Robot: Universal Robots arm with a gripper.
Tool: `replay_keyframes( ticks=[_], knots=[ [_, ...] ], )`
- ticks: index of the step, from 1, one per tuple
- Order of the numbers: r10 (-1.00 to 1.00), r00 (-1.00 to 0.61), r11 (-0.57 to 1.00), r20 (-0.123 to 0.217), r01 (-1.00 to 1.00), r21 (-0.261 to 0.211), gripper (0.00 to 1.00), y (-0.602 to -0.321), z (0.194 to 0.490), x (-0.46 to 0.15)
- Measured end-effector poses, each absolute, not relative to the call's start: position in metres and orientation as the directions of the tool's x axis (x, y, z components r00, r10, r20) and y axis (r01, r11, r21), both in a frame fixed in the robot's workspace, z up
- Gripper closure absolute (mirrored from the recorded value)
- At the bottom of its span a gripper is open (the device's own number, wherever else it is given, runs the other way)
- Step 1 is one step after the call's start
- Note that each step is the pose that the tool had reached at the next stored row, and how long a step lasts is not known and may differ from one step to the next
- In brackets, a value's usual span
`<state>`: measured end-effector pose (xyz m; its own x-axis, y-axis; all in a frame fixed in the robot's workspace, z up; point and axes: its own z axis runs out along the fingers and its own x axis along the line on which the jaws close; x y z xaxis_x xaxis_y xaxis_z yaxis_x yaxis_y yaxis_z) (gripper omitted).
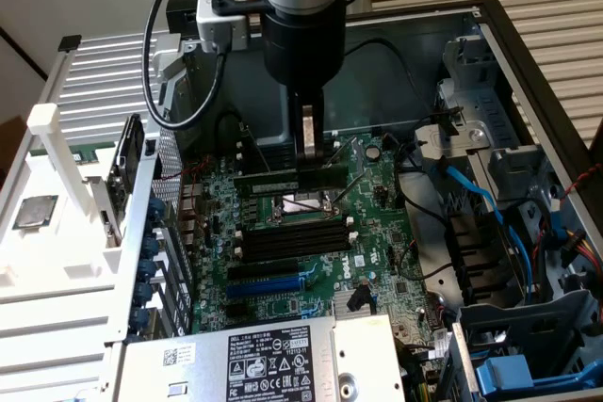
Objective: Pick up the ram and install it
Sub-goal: 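Insert the ram into the slot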
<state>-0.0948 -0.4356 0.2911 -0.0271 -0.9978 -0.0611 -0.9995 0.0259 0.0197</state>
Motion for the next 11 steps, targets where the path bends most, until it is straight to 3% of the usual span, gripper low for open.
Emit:
replay_keyframes(
  ticks=[11],
  knots=[
    [-0.998,-0.027,0.026,-0.061,-1.0,0.014,0.88,-0.437,0.277,-0.095]
  ],
)
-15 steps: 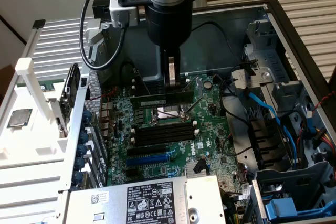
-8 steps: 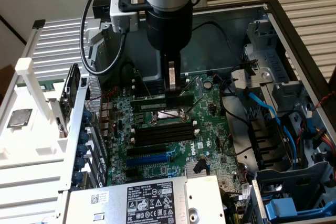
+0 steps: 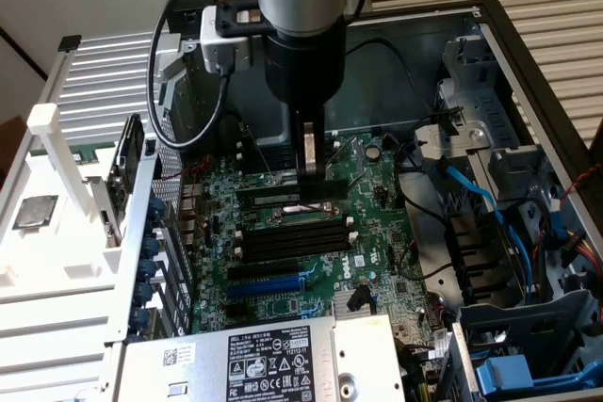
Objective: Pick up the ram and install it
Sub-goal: 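Insert the ram into the slot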
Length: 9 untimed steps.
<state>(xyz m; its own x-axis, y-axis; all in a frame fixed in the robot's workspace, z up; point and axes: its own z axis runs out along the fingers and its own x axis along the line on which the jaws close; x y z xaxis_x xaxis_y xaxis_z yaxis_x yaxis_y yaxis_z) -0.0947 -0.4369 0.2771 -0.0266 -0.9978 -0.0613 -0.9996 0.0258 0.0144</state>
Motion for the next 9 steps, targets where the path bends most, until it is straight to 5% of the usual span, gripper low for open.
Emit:
replay_keyframes(
  ticks=[9],
  knots=[
    [-0.998,-0.026,0.026,-0.061,-1.0,0.007,0.88,-0.4418,0.2708,-0.095]
  ],
)
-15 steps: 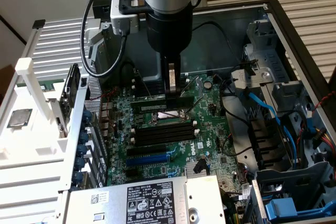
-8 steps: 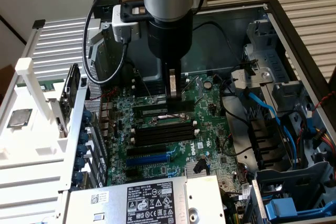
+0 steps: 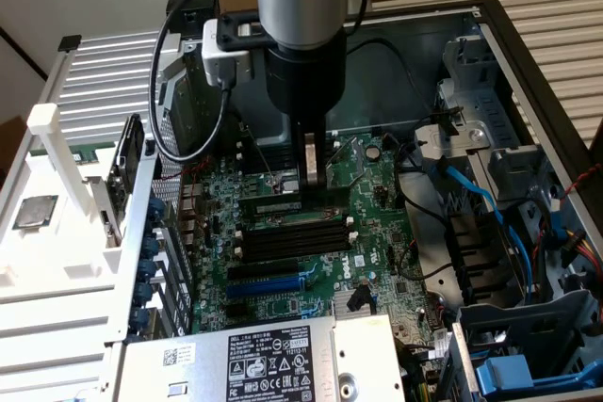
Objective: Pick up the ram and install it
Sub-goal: 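Insert the ram into the slot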
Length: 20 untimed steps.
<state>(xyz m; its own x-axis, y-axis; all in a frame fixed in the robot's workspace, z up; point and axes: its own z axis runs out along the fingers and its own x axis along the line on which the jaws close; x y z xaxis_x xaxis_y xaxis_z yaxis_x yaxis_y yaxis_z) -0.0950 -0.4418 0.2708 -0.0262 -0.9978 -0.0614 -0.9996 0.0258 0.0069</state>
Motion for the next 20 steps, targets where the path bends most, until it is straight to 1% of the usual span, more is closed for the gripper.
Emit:
replay_keyframes(
  ticks=[16,20],
  knots=[
    [-0.998,-0.026,0.026,-0.061,-1.0,-0.004,0.88,-0.443,0.257,-0.099],
    [-0.998,-0.025,0.026,-0.049,-1.0,-0.006,0.88,-0.441,0.256,-0.099]
  ],
)
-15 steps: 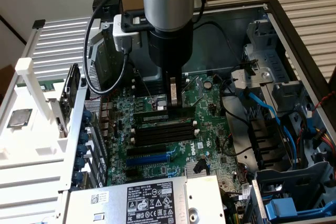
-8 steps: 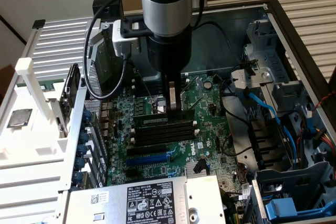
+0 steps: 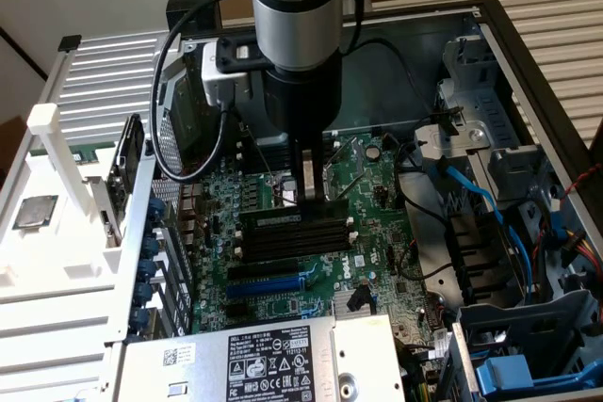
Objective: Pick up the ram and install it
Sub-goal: 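Insert the ram into the slot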
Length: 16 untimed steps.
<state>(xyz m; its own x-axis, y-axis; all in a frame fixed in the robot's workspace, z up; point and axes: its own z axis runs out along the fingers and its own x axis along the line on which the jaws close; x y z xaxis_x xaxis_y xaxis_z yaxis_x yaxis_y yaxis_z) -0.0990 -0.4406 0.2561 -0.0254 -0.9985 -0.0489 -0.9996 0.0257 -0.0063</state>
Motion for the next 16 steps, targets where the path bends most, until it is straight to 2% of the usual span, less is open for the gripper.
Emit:
replay_keyframes(
  ticks=[16],
  knots=[
    [-0.999,-0.025,0.026,-0.045,-1.0,-0.006,0.88,-0.4406,0.2505,-0.0992]
  ],
)
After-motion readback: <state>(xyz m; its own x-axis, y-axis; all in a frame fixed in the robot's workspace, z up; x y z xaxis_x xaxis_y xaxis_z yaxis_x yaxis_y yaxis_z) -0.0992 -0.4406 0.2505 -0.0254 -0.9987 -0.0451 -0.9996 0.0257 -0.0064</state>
